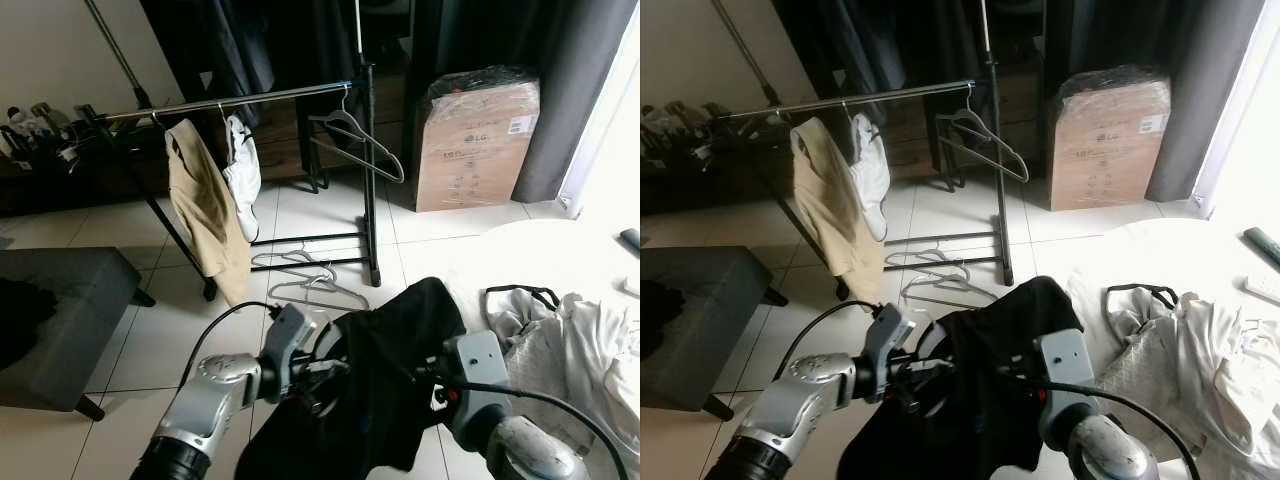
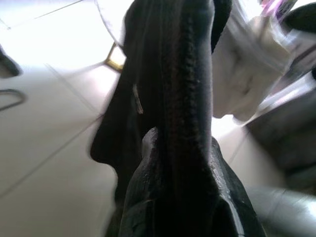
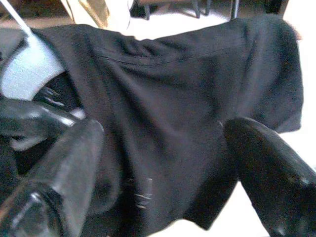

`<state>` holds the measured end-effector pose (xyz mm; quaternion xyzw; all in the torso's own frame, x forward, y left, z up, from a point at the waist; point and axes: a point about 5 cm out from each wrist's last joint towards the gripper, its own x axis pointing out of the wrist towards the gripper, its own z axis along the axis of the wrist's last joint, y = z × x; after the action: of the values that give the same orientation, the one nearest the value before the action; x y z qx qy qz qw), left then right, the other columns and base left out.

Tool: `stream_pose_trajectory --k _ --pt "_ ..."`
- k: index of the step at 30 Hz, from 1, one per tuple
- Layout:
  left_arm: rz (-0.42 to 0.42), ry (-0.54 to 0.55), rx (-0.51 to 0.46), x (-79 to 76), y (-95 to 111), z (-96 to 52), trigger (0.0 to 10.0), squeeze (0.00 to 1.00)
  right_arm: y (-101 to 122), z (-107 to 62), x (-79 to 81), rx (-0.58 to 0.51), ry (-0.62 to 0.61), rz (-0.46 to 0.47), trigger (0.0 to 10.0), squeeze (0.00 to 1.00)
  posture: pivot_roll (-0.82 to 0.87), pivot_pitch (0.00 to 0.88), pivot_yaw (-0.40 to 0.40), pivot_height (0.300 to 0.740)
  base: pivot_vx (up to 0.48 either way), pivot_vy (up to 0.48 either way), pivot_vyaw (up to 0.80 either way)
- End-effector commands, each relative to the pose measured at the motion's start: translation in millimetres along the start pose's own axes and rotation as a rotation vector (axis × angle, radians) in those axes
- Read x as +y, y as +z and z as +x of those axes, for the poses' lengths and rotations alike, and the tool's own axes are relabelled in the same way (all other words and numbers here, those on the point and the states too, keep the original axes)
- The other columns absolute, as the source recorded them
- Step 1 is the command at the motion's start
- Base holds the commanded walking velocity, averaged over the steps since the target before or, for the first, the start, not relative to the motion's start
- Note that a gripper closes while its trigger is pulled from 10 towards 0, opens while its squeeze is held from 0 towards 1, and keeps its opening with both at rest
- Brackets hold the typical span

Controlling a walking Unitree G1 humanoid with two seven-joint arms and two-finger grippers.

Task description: Hang hanger

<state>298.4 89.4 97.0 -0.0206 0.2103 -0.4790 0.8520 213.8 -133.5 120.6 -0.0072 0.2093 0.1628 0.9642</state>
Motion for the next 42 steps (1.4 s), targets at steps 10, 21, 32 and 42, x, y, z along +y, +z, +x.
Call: stream_pose_trajectory --k 10,21,32,42 --pt "-0.1 -0.157 -0.128 -20.3 28.0 -3.9 10.0 0.0 6.3 0.8 8.6 0.057 -0.082 -0.098 10.0 0.53 -0.28 0.115 0.174 0.74 0.0 0.0 0.0" --pt "-0.124 -0.28 -0.132 -34.2 37.1 -10.0 10.0 0.0 18.1 4.9 7.3 0.022 -0.166 -0.145 10.0 0.0 -0.28 0.111 0.184 0.74 0.0 0.0 0.0" --pt "-0.133 -0.289 -0.112 -36.2 36.2 -10.4 10.0 0.0 20.7 8.8 -0.9 0.028 -0.287 -0.177 10.0 0.0 -0.28 0.111 0.187 0.74 0.0 0.0 0.0" --pt "-0.139 -0.282 -0.097 -36.1 33.5 -12.2 10.0 0.0 13.7 2.2 -42.2 0.107 -0.597 -0.328 10.0 0.0 -0.27 0.109 0.185 0.74 0.0 0.0 0.0"
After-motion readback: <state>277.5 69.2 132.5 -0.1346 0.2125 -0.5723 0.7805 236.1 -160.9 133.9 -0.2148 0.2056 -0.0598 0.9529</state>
